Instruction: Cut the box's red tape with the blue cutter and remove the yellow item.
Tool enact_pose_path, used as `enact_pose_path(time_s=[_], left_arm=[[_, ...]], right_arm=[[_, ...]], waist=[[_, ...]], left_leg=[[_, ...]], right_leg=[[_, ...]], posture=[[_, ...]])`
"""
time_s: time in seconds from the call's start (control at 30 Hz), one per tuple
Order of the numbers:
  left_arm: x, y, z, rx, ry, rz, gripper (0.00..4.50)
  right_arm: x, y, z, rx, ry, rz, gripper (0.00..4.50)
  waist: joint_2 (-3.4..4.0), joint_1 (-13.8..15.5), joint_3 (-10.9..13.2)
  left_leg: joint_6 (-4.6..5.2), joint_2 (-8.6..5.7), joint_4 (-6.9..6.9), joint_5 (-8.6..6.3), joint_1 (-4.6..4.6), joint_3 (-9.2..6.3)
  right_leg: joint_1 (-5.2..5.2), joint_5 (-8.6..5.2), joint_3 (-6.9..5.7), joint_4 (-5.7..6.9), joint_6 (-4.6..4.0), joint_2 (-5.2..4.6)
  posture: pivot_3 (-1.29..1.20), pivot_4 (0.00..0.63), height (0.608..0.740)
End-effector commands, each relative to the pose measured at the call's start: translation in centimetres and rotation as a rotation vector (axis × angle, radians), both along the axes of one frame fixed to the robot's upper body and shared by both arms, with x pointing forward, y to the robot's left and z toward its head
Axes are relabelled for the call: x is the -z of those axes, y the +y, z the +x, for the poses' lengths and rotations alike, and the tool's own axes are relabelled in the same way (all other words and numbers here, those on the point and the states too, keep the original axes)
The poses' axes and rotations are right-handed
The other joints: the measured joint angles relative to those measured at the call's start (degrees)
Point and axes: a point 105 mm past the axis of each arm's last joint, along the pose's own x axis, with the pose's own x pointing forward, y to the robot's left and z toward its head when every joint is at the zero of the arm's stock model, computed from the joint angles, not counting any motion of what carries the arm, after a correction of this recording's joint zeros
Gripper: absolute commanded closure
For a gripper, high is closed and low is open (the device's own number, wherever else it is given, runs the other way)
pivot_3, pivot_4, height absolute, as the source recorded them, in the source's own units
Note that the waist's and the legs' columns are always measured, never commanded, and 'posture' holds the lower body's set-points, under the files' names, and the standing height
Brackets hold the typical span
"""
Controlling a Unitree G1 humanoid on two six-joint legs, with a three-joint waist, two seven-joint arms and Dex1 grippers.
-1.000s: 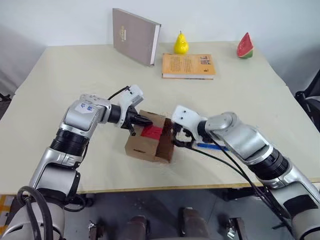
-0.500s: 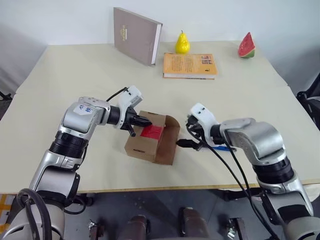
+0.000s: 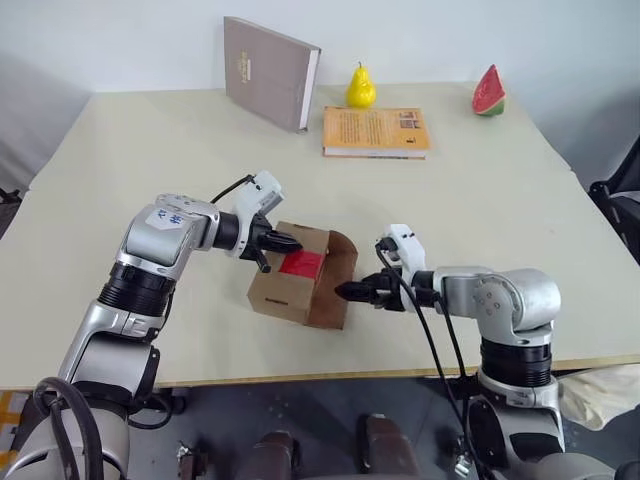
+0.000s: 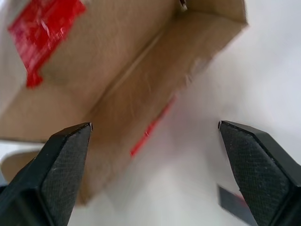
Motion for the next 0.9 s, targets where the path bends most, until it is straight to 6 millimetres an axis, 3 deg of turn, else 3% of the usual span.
enact_pose_path(time_s=[0.03, 0.23, 0.47, 0.57, 0.7, 0.9], left_arm=[[1.5, -0.4, -0.5, 0.009, 0.047, 0.025, 4.50], [1.4, 0.0, -0.6, 0.004, 0.050, 0.029, 4.50], [1.4, -0.2, -0.5, -0.003, 0.039, 0.021, 4.50], [1.4, -0.2, -0.5, -0.007, 0.033, 0.019, 4.50], [1.5, 0.0, -0.4, -0.021, 0.027, 0.019, 4.50], [1.5, 0.6, -0.2, -0.042, 0.016, 0.013, 4.50]], right_arm=[[1.7, 1.1, -0.1, -0.010, 0.070, 0.027, 0.02], [1.4, 3.2, 0.4, -0.052, 0.078, 0.085, 0.02], [2.6, 4.0, 0.1, -0.078, 0.119, 0.044, 0.02], [2.9, 4.1, 0.2, -0.047, 0.133, 0.035, 0.62], [3.0, 3.8, 0.2, -0.004, 0.147, 0.018, 1.95], [0.2, 2.8, 1.3, 0.095, 0.100, 0.046, 3.97]], waist=[[0.01, -0.03, -0.06], [0.02, -0.34, -0.21], [0.04, -0.36, -0.25], [0.06, -0.37, -0.34], [0.07, -0.34, -0.34], [0.11, -0.23, -0.32]], left_leg=[[0.00, 0.00, 0.00, 0.00, 0.01, 0.00], [-0.04, 0.04, 0.00, 0.02, 0.12, 0.05], [-0.04, 0.05, -0.03, 0.02, 0.13, 0.05], [-0.04, 0.05, -0.04, 0.02, 0.15, 0.05], [-0.04, 0.06, -0.07, 0.01, 0.15, 0.05], [-0.04, 0.05, -0.08, 0.02, 0.11, 0.05]], right_leg=[[0.01, 0.00, 0.00, 0.00, 0.00, 0.00], [0.04, -0.01, 0.07, 0.07, -0.02, 0.05], [0.03, -0.02, 0.07, 0.07, -0.04, 0.06], [0.03, -0.02, 0.08, 0.07, -0.04, 0.06], [0.03, -0.03, 0.08, 0.07, -0.05, 0.06], [0.00, -0.03, 0.08, 0.07, -0.05, 0.05]], posture=[[0.00, 0.150, 0.740], [0.00, 0.150, 0.740], [0.00, 0.150, 0.740], [0.00, 0.150, 0.740], [0.00, 0.150, 0.740], [0.00, 0.150, 0.740]])
